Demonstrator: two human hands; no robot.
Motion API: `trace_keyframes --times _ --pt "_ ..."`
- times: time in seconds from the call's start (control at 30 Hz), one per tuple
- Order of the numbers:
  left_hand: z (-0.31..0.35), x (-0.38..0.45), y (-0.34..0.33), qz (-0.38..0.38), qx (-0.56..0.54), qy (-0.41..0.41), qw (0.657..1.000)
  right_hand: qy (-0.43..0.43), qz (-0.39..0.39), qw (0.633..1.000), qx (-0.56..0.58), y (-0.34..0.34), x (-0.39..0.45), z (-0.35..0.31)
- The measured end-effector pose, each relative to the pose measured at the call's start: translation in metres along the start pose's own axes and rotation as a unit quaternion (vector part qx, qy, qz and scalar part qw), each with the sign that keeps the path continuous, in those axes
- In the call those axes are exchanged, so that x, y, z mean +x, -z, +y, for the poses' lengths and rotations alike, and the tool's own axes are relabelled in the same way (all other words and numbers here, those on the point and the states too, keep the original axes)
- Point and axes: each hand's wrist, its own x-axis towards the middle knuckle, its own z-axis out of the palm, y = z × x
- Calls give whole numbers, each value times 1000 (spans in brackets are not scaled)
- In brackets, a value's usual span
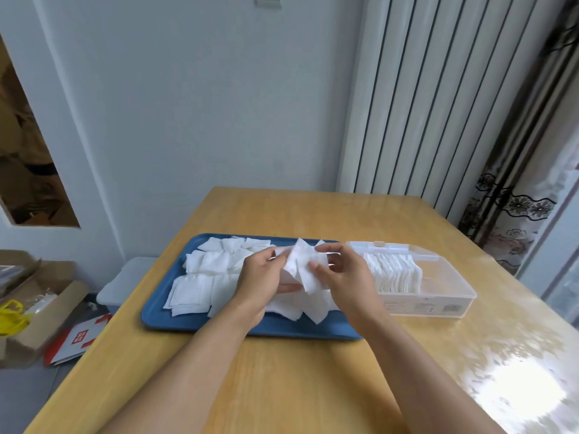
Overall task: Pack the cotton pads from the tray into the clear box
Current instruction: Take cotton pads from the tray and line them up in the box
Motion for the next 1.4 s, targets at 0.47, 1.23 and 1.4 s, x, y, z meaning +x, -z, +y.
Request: trace_keyframes --times 0.47,1.23,1.4 --pt "-5 4 8 26 -28 2 999 -62 44 996 43 5 -2 -4" --pt "-5 -7 2 -126 -47 56 989 -53 -14 998 -40 11 3 -2" --pt "-4 -5 4 -65 -61 59 994 12 9 999 -28 17 6 -2"
